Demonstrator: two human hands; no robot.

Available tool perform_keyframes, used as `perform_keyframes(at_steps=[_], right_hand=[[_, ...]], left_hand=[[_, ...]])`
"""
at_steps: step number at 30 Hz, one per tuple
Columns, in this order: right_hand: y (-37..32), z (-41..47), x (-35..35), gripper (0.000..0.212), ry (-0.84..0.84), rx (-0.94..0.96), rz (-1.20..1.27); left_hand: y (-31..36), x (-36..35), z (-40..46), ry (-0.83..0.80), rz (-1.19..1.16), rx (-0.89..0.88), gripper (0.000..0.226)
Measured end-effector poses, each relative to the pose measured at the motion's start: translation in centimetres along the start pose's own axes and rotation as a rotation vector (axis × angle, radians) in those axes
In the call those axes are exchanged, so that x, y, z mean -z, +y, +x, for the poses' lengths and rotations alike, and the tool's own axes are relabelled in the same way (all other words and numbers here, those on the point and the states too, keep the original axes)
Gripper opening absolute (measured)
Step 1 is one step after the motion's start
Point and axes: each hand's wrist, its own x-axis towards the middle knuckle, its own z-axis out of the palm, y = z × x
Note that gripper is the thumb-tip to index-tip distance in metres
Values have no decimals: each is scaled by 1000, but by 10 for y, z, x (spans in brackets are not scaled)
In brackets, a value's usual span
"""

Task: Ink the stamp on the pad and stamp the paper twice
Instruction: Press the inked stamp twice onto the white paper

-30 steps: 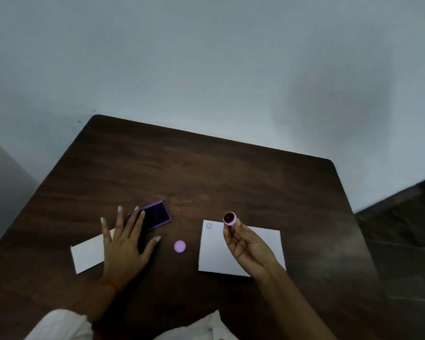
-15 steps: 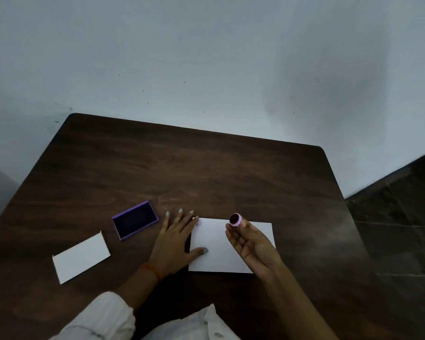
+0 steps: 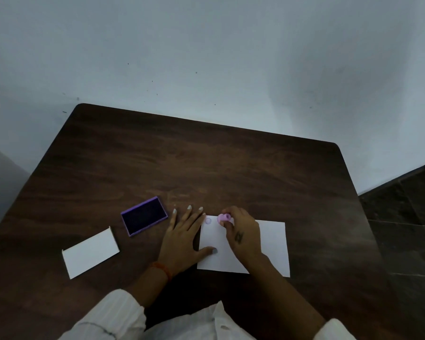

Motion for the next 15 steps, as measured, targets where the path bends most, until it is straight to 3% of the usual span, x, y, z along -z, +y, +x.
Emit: perform_keyframes(at_steps=[15], right_hand=[[-5,9,-9,17,-214,113,-377]], left_hand=[[3,-4,-2,23,-36,-1,99]])
